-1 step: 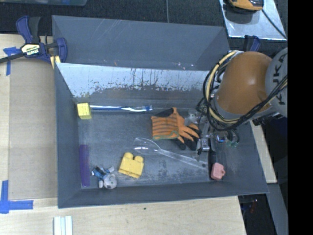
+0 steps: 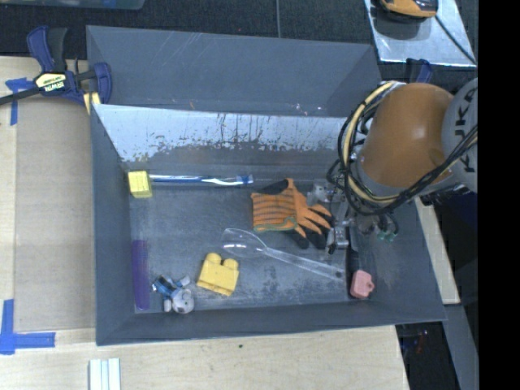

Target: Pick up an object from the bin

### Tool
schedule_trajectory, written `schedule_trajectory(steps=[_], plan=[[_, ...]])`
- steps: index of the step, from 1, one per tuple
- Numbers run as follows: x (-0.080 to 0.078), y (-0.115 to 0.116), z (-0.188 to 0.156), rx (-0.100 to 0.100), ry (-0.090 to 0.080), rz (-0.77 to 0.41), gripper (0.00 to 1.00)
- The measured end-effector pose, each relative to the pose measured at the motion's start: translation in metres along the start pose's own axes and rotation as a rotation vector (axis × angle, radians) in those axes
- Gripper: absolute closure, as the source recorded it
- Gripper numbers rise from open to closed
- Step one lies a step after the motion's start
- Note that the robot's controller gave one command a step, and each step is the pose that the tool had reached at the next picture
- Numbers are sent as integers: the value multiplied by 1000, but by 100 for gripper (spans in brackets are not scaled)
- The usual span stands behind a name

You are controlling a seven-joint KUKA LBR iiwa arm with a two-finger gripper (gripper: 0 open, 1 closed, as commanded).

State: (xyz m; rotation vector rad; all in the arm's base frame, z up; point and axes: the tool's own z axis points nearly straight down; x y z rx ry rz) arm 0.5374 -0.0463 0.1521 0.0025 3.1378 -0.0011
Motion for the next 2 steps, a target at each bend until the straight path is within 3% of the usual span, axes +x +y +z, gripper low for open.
schedule_trajectory(steps=[1, 2], plan=[[-72, -17, 85, 1, -3, 148, 0], [-87, -7, 83, 5, 5, 198, 0]])
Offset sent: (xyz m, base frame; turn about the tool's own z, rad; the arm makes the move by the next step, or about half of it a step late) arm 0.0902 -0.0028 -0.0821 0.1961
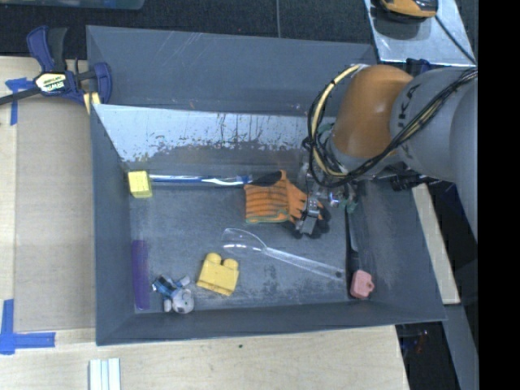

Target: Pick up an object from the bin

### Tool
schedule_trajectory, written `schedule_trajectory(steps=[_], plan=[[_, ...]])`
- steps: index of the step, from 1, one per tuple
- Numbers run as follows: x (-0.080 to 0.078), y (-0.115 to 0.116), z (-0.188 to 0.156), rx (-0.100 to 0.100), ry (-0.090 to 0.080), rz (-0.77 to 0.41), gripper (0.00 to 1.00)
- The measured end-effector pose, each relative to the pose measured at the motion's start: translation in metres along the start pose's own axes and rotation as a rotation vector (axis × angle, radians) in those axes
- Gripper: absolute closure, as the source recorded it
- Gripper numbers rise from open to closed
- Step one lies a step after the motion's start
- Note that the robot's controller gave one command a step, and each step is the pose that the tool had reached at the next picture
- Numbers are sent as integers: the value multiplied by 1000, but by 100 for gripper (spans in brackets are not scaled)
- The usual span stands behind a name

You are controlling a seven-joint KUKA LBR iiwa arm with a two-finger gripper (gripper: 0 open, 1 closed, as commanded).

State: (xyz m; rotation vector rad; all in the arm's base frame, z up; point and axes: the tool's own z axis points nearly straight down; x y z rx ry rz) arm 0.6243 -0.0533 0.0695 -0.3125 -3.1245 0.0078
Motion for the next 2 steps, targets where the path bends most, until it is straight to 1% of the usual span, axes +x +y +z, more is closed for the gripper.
schedule_trajectory(steps=[1, 2], plan=[[4, -5, -1, -2, -3, -19, 0], [3, -4, -1, -2, -1, -14, 0]])
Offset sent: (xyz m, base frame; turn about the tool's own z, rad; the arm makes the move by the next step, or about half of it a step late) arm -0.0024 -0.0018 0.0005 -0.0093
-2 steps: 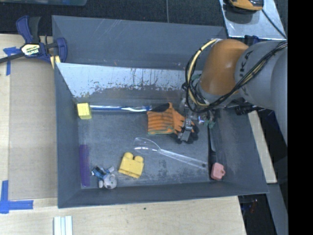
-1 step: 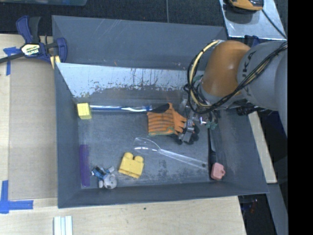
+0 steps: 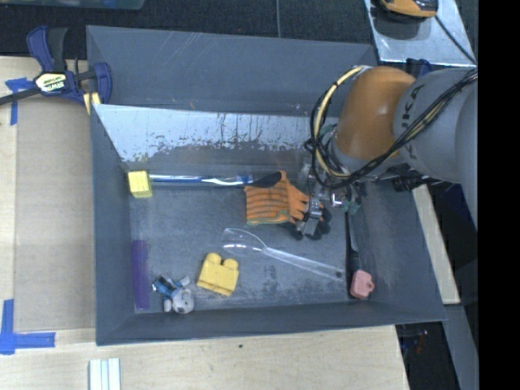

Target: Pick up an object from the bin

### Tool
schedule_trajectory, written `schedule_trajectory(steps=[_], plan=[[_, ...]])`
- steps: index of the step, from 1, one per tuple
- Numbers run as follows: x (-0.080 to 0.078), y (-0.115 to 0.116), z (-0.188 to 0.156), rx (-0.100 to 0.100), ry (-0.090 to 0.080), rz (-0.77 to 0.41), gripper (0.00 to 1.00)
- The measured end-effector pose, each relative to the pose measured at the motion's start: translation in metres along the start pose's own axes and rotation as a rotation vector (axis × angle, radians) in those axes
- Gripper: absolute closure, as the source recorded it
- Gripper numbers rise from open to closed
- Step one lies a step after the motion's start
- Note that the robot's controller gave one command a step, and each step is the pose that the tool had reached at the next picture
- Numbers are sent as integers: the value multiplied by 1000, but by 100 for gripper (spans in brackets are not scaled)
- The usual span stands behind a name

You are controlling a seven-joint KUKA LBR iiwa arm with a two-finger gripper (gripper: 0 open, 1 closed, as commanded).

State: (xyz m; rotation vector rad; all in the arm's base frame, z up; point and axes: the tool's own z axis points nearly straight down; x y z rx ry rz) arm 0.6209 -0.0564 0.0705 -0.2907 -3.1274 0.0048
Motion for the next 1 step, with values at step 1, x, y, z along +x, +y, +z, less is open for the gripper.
schedule_trajectory(steps=[1], plan=[[-2, -1, -3, 0, -10, -4, 100]])
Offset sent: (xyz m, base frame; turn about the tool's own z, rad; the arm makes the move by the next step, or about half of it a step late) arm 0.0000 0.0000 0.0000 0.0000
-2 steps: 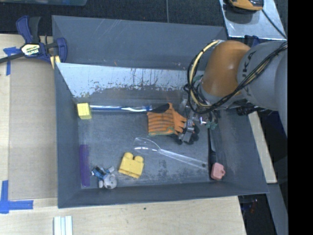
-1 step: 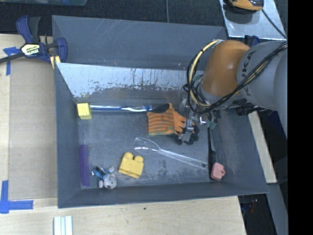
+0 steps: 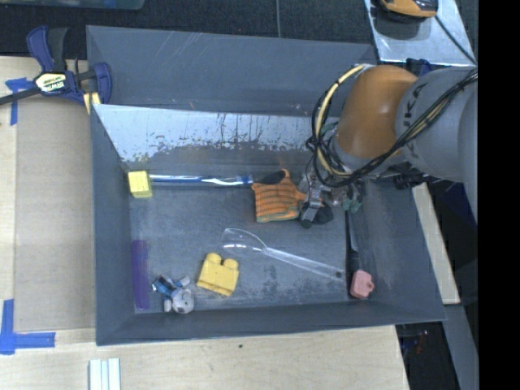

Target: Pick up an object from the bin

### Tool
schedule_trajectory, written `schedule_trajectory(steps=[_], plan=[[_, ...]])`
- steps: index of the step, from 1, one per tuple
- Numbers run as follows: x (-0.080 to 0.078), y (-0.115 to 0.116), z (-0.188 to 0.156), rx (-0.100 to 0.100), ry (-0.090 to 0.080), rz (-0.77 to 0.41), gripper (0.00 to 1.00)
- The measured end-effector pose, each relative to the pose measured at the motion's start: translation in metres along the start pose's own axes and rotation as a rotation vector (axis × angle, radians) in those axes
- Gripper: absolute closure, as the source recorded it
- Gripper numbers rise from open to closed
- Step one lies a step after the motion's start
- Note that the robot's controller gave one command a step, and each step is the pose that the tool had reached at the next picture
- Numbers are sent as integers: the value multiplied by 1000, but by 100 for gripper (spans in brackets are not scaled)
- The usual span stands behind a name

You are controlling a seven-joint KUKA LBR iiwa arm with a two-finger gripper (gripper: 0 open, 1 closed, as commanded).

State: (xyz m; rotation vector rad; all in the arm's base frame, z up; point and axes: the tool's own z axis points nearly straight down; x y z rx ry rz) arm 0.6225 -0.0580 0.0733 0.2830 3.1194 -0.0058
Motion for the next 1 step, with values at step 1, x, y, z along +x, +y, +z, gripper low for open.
schedule_trajectory(steps=[1], plan=[[0, 0, 0, 0, 0, 0, 100]])
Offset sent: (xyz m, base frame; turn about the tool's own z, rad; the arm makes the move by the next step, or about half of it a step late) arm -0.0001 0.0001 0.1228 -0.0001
